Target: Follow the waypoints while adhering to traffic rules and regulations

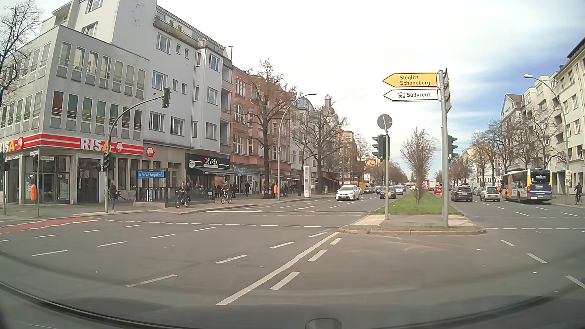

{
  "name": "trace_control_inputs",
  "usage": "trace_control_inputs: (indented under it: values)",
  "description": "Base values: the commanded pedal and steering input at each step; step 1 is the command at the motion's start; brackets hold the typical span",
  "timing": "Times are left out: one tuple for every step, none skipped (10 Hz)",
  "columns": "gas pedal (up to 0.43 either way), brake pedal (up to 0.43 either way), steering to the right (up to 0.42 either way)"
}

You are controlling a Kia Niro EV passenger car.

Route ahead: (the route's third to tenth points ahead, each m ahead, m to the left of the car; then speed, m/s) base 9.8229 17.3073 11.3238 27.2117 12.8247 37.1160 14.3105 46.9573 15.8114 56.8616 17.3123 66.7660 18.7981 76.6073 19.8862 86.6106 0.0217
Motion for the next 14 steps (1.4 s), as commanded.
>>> trace_control_inputs:
  values:
    - [0.000,0.287,-0.578]
    - [0.000,0.293,-0.578]
    - [0.000,0.293,-0.578]
    - [0.000,0.293,-0.578]
    - [0.000,0.293,-0.578]
    - [0.000,0.293,-0.578]
    - [0.000,0.299,-0.578]
    - [0.000,0.299,-0.578]
    - [0.000,0.299,-0.578]
    - [0.000,0.299,-0.578]
    - [0.000,0.299,-0.578]
    - [0.000,0.299,-0.578]
    - [0.000,0.299,-0.578]
    - [0.000,0.299,-0.578]
